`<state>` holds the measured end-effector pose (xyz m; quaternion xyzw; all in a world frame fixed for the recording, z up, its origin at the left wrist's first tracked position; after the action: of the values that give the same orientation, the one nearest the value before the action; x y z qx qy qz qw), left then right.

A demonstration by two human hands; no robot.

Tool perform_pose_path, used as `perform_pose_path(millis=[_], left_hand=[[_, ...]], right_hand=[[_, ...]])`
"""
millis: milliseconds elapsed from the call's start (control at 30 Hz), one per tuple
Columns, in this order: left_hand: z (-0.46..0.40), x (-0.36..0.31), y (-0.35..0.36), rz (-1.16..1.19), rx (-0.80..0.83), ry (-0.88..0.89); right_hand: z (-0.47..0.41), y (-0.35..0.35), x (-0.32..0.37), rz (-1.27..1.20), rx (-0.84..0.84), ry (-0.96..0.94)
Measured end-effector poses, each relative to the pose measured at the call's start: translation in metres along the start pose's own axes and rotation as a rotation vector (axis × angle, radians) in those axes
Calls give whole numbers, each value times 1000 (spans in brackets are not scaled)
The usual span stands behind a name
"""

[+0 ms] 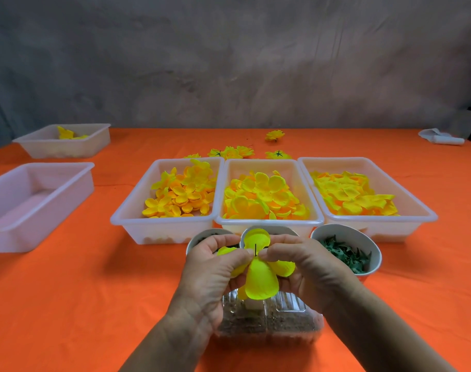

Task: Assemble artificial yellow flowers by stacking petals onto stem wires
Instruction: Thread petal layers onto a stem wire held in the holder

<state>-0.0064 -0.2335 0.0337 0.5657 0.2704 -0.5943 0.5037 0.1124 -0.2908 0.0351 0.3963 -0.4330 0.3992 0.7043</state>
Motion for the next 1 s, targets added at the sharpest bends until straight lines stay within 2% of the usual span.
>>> perform_pose_path(millis=[267, 567, 800, 1000], left_hand=[[-2, 6, -7, -60, -23, 32], [-6, 15, -11, 22, -6, -62], [-6, 15, -10, 7, -17, -63], [-5, 12, -11, -65, -12, 13]], right_hand=[[-2, -6, -5, 83, 16, -31], [-6, -9, -12, -8, 40, 33], [-9, -9, -15, -79, 20, 53], [-8, -14, -14, 61, -52, -33]])
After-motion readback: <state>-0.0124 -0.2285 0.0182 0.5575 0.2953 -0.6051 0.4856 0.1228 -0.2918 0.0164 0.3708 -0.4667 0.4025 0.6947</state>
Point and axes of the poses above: each hand's wrist, its own z-axis away from the middle knuckle, its own y-axis out of the palm, x = y × z, the point moved 7 cm from there along -z, towards the middle knuckle
